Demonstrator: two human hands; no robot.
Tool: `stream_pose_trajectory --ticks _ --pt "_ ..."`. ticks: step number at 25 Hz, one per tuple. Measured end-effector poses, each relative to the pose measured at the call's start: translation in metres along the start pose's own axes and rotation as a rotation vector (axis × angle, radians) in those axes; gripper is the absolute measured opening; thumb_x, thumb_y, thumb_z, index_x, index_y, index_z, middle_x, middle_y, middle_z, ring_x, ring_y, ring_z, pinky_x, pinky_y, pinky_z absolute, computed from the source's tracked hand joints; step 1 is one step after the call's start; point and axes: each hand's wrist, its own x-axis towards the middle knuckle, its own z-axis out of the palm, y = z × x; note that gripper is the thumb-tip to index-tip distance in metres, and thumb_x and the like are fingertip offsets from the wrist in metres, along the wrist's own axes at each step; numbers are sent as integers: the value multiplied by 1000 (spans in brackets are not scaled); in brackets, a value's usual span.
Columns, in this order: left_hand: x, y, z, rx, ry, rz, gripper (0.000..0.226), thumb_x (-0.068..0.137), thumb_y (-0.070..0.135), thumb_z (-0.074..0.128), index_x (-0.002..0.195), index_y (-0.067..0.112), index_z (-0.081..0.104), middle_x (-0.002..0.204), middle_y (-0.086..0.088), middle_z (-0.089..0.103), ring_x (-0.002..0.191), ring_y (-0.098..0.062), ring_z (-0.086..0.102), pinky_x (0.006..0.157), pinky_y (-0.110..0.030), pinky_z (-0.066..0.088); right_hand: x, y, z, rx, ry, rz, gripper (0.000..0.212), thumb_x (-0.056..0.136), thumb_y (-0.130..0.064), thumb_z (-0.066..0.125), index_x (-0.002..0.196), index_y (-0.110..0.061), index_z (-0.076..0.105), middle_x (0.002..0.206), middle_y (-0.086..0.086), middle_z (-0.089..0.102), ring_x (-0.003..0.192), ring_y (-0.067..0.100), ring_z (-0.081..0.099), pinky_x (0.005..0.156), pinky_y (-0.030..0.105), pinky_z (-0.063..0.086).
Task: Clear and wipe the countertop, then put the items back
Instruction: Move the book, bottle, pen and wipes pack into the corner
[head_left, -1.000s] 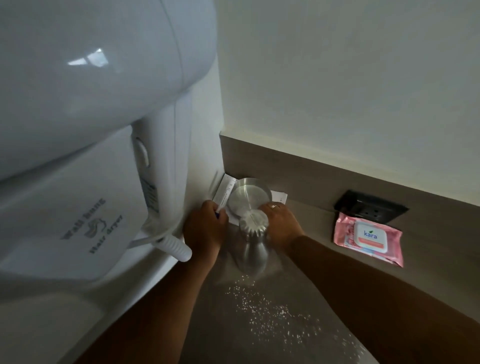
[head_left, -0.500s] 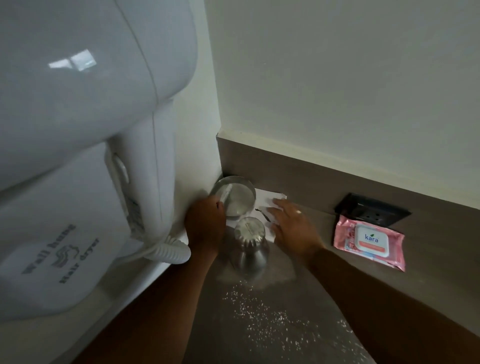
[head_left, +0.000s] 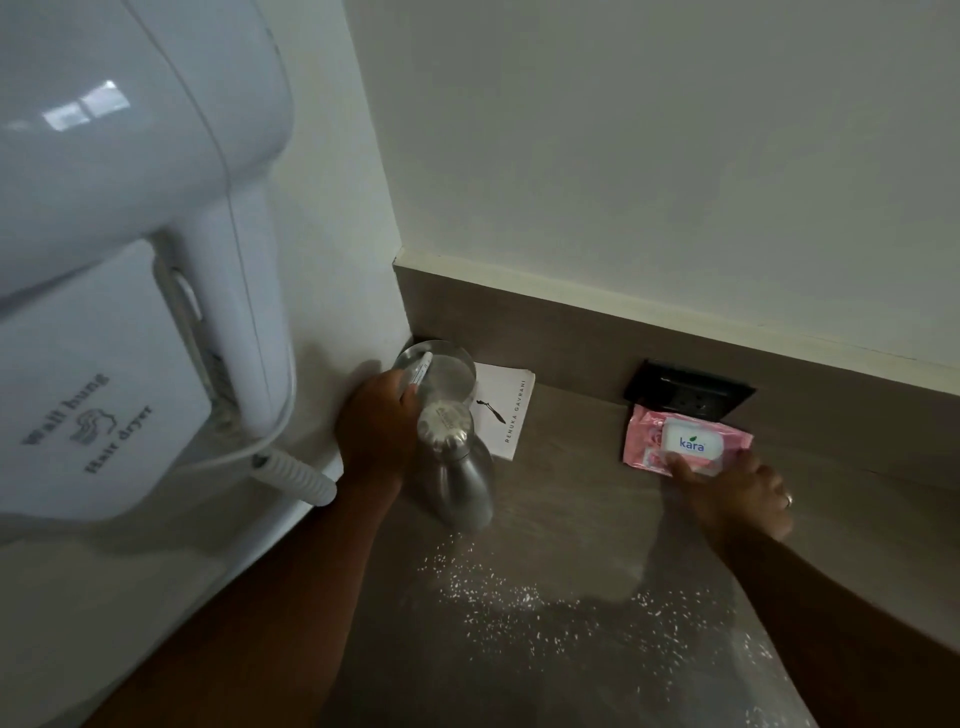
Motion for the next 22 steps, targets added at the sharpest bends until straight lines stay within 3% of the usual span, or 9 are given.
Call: stream_pose_trajectory --ticks 2,4,7,10,12,15,17,21,22 --pt "-5 5 -8 -1 29 33 16 93 19 55 85 10 65 88 -10 70 78 -31 64 65 -29 39 9 5 6 170 -154 134 105 52 -78 76 128 -10 50 123 22 59 107 40 59 90 52 51" --pt "-9 4 -10 2 40 22 10 90 16 57 85 11 65 89 -8 70 79 -31 64 63 -30 41 12 -2 7 566 -324 223 79 57 -63 84 116 -15 61 112 15 68 95 30 66 83 48 56" --pt "-16 -4 -8 -7 9 -22 12 91 20 58 96 14 67 95 -5 71 85 -29 66 67 -33 47 -18 -34 2 1086 -481 433 27 91 -30 63 112 -12 62 93 7 71 76 18 65 61 30 51" --pt "-27 -12 -7 -51 0 19 20 93 21 56 108 15 68 101 -4 72 90 -26 67 74 -35 51 -62 -78 2 1314 -654 412 13 99 -20 52 108 -15 60 78 3 72 57 10 64 41 19 45" --pt "-37 -16 -8 -102 -1 49 22 95 18 53 111 13 68 103 -5 72 92 -25 68 76 -35 52 -80 -107 9 1440 -718 393 16 98 -14 52 112 -14 61 80 4 74 52 7 62 41 18 46" --pt "-51 -23 -9 -149 14 67 19 97 19 52 107 13 66 99 -4 72 90 -23 68 77 -35 55 -97 -143 25 1554 -744 426 21 97 -7 53 116 -10 63 92 10 75 64 12 70 51 25 55" --pt "-59 -25 -8 -189 56 55 19 98 24 51 105 15 66 94 -2 72 85 -21 68 73 -35 56 -107 -151 37 1578 -752 461 26 97 -3 52 122 -1 60 95 14 71 55 11 69 45 23 53" --pt "-69 -26 -9 -291 69 91 23 99 30 47 110 18 63 97 2 71 86 -14 68 72 -36 57 -108 -137 52 1454 -769 395 29 95 -22 62 119 -6 65 84 7 72 61 12 66 65 30 58" --pt "-69 -25 -11 -298 72 97 23 98 28 47 111 18 64 97 2 72 87 -14 68 72 -37 57 -102 -133 54 1421 -728 396 30 95 -27 60 117 -7 65 77 5 71 57 12 62 58 28 56"
